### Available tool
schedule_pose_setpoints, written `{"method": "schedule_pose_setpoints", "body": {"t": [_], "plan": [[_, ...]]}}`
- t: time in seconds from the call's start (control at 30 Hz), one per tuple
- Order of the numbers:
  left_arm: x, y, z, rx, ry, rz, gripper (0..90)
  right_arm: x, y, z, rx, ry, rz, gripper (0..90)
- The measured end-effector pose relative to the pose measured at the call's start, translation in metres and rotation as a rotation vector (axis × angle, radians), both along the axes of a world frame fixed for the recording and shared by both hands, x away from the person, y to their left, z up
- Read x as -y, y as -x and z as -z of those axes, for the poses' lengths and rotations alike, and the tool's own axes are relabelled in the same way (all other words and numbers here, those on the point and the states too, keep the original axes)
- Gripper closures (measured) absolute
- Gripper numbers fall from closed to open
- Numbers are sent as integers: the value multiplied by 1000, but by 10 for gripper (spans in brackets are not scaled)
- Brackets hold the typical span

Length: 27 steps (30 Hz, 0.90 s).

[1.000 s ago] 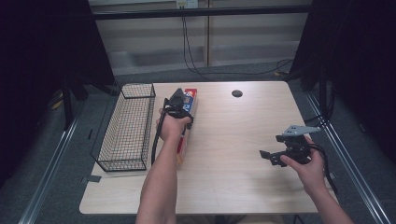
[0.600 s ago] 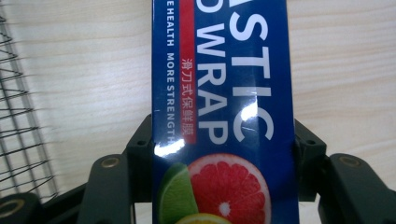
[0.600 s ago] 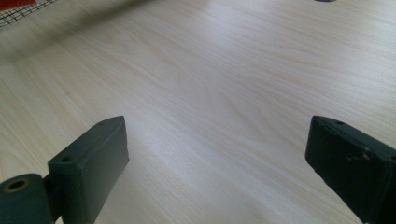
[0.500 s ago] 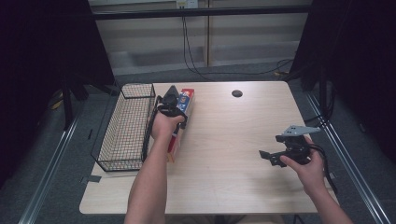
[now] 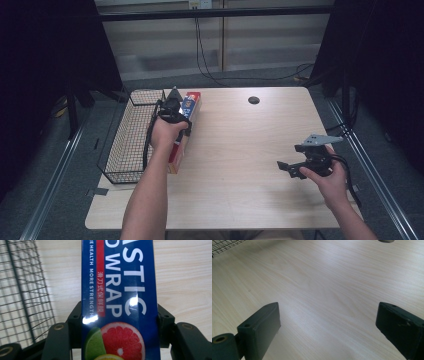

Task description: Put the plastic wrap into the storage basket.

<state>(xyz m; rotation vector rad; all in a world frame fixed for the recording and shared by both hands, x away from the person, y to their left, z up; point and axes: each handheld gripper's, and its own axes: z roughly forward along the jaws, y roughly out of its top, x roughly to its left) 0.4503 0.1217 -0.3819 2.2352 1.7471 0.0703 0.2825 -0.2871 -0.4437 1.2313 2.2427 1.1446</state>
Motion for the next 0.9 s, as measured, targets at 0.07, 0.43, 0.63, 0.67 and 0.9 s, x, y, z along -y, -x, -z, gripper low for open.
{"method": "schedule_pose_setpoints", "body": {"t": [0.07,0.43,0.63,0.67,0.9], "plan": [[-5,1,-5,0,-9,-2,421,0,0,0,-4,0,-6,48],[-26,8,-20,8,0,-44,420,-2,0,0,4,-6,-25,27],[-37,11,-27,21,-7,-50,420,-1,0,-1,5,-14,-27,12],[-39,12,-28,24,-7,-52,419,-2,0,0,7,-16,-32,12],[-49,16,-34,28,-5,-65,420,-3,0,0,7,-18,-46,5]]}}
